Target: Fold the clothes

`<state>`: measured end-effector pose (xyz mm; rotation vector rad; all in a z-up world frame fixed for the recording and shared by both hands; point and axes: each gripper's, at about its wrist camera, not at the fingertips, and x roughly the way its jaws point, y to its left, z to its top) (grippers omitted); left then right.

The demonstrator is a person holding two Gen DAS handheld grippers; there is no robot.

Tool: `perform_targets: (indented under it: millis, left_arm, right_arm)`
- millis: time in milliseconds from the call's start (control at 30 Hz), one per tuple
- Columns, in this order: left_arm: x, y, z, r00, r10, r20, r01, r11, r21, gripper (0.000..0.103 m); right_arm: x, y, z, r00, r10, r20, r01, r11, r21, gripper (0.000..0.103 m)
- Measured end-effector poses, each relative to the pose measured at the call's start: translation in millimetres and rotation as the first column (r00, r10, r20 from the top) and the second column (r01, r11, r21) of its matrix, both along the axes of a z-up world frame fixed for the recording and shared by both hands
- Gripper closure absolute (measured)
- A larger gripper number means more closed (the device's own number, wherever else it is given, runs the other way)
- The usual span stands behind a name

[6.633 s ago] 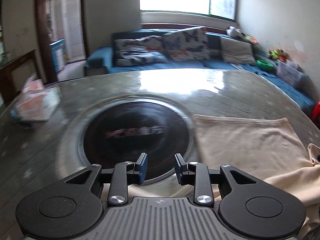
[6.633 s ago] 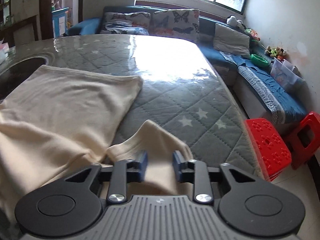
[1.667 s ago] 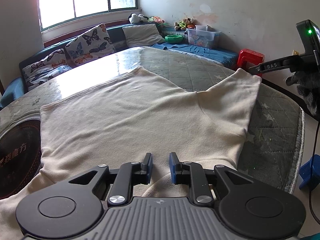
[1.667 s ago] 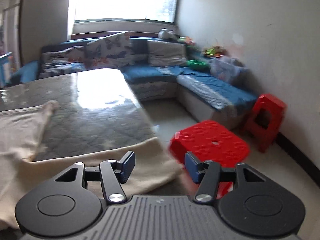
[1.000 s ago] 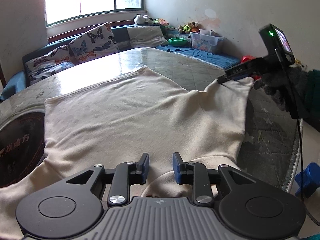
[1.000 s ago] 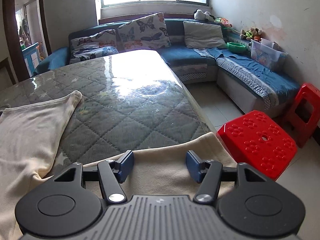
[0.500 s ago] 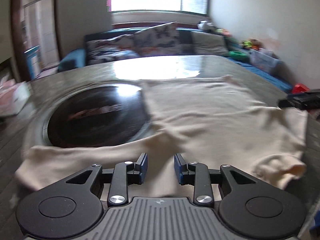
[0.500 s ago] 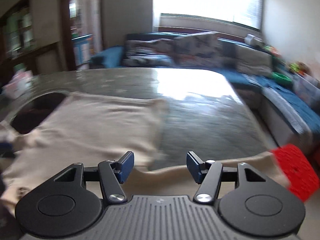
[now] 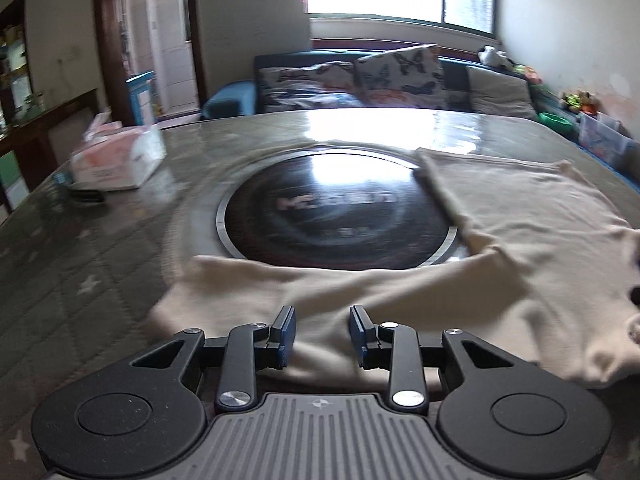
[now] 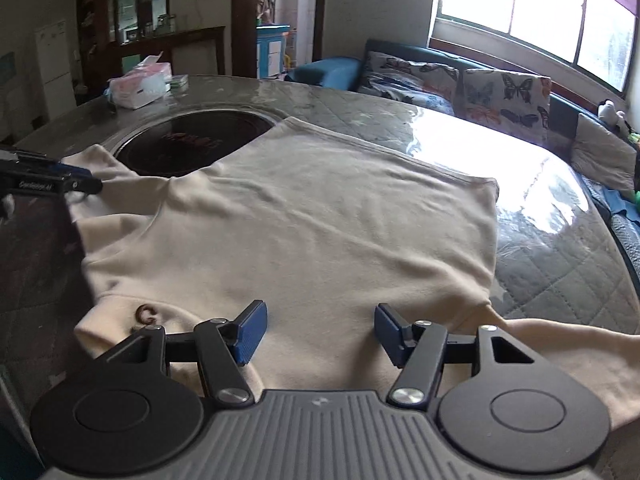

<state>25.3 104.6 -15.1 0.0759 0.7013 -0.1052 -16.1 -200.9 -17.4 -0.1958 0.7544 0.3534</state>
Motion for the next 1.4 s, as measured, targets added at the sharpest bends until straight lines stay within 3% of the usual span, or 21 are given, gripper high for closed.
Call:
perform_targets:
  millis: [467, 867, 1167, 1267, 1400]
  left_arm:
    - [17, 31, 4, 0.997, 0.081, 0.001, -0.081, 0.996, 0.024, 0.067]
    - [18, 47, -1, 0.992, 0.123, 0.039, -0.126, 0.986, 0.110, 0.065]
    - [24, 49, 0, 0.988, 0.148, 0.036, -0.152, 0.978, 0.145, 0.065]
    - [24, 42, 8, 0.989, 0.147, 0.029, -0.149, 0.982, 0.117, 0.068]
    - [19, 10, 29, 0.997, 0.043, 0.063, -0.046, 0.998, 0.039, 0.068]
  right_arm:
    - [7, 9, 9, 0.999, 0.034, 0.007, -0.034, 0.999, -0.015, 0.040]
    - [19, 64, 12, 0.984, 0.175, 0.022, -0.175, 0.985, -0.009, 0.040]
    - [12, 103, 2, 0.943, 0.332, -0.024, -0.333, 0.943, -0.020, 0.041]
    - [8, 95, 12, 0.943, 0.332, -0.011, -0.332, 0.943, -0.010, 0.041]
    - [6, 72, 24, 0.959, 0.283, 0.010, -0.283, 0.959, -0.022, 0.041]
